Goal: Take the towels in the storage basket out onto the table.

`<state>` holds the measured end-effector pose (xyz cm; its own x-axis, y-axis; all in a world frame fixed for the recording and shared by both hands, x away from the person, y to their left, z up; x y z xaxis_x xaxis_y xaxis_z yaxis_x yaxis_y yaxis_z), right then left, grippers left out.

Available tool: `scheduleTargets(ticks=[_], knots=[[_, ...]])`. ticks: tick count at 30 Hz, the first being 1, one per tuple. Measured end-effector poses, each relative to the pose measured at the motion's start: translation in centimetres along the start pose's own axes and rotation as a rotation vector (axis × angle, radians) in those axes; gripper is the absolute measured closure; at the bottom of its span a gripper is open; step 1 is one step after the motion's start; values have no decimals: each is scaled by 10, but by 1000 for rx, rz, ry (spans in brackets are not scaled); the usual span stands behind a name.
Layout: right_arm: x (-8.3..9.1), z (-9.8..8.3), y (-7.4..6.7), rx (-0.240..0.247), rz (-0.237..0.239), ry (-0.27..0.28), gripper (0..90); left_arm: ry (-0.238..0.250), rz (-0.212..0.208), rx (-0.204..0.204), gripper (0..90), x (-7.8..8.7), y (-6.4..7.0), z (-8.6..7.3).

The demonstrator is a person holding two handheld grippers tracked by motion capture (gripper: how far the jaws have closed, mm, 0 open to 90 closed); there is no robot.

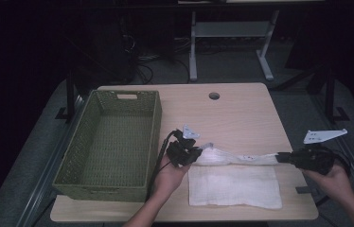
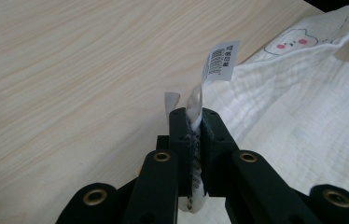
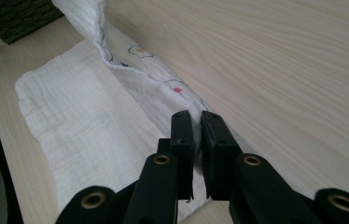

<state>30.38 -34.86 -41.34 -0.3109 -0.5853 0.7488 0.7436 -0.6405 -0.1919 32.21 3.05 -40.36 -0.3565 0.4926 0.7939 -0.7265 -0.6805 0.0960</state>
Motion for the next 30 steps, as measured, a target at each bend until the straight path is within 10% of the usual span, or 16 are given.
scheduleTargets(ticks=[17,30], knots=[[7,-3,-32,69,25,-78,828,-71,-34,-89,841,17,23,-13],[-13,-42,-48,48,46,-114,828,-198,-79,-151,841,-3,44,-49]])
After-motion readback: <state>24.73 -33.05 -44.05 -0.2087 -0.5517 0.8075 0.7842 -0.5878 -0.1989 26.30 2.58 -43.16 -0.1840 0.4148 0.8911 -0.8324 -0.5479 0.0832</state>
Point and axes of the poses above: each handheld gripper's, and its own axes: x roughly backward along the jaws, z roughly out of its top, y roughly to its right, the point moved 2 cm from there along -x, roughly forward along the jaws, and after that the axes turned 8 degrees about -y, right-handed, at the moved point
